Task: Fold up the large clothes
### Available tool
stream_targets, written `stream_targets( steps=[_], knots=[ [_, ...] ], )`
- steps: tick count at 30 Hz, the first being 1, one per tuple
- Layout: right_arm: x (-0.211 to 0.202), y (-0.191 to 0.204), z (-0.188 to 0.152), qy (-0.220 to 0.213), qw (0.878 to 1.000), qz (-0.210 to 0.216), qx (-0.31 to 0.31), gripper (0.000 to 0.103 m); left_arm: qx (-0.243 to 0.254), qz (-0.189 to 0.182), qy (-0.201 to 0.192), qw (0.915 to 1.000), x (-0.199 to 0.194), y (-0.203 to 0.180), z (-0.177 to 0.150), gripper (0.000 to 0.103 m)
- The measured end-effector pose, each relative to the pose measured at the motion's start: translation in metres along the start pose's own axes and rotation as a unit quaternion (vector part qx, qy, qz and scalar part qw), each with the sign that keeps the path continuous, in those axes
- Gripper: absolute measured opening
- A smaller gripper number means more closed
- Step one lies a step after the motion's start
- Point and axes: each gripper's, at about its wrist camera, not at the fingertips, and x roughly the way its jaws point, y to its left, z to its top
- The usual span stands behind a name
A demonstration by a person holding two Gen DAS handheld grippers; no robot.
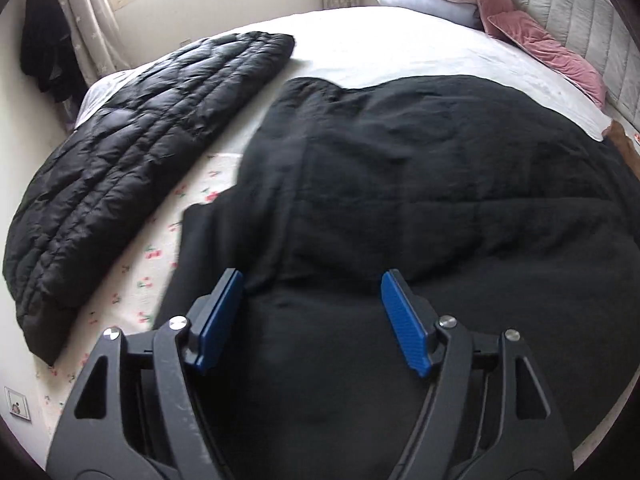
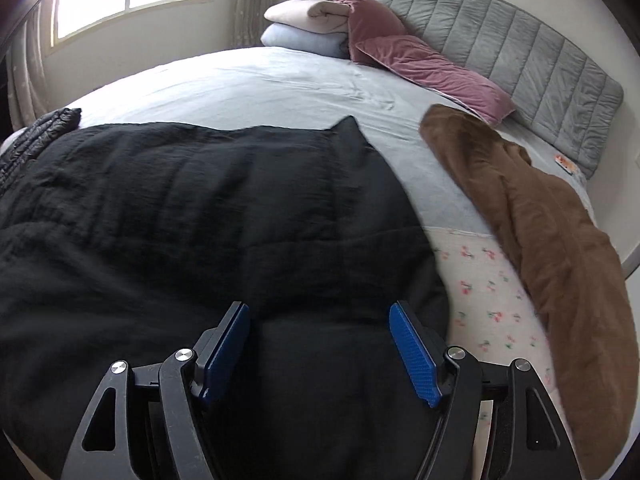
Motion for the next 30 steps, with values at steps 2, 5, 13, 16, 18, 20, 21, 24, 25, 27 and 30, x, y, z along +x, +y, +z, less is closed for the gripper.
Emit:
stream_targets(
  steps=[2,5,13,16,18,20,21,24,25,27,30],
  knots=[
    [-0.009,-0.039,-0.01,0.009,1.0,-0.003,0.025,0.082,-0.012,-0.001,-0.009,0.9999,-0.012,0.033,-0.01,0.07],
    [-0.03,-0.081,-0.025,0.011,0.997,0.021,0.073,0.082,-0.052,-0.025,-0.009,0.9983,-0.037,0.072,-0.029,0.07],
    [-0.055,-0.104,-0.086,0.039,0.958,0.198,0.202,0.083,-0.227,-0.242,0.037,0.9427,-0.074,0.118,-0.096,0.082],
    [-0.038,-0.093,-0.104,0.067,0.936,0.244,0.246,0.083,-0.289,-0.302,0.071,0.9056,-0.055,0.108,-0.113,0.082],
    [-0.03,-0.091,-0.108,0.053,0.925,0.255,0.275,0.085,-0.312,-0.309,0.079,0.8947,-0.039,0.098,-0.116,0.082],
    [-0.024,-0.093,-0.103,0.036,0.911,0.27,0.308,0.085,-0.327,-0.306,0.063,0.8919,-0.027,0.088,-0.113,0.077],
    [-0.019,-0.095,-0.102,0.033,0.901,0.278,0.331,0.084,-0.338,-0.301,0.051,0.8904,-0.023,0.085,-0.11,0.076],
    [-0.008,-0.101,-0.097,0.02,0.883,0.282,0.375,0.069,-0.365,-0.28,0.028,0.8875,-0.014,0.074,-0.101,0.07],
    [-0.005,-0.102,-0.095,0.018,0.879,0.284,0.382,0.056,-0.368,-0.269,0.023,0.8895,-0.012,0.07,-0.098,0.066],
    [-0.007,-0.102,-0.093,0.008,0.874,0.292,0.388,0.039,-0.375,-0.25,0.014,0.8925,-0.012,0.068,-0.094,0.046],
    [-0.039,-0.102,-0.084,-0.025,0.888,0.278,0.365,0.029,-0.366,-0.235,-0.016,0.9004,-0.038,0.062,-0.083,0.035]
  ],
)
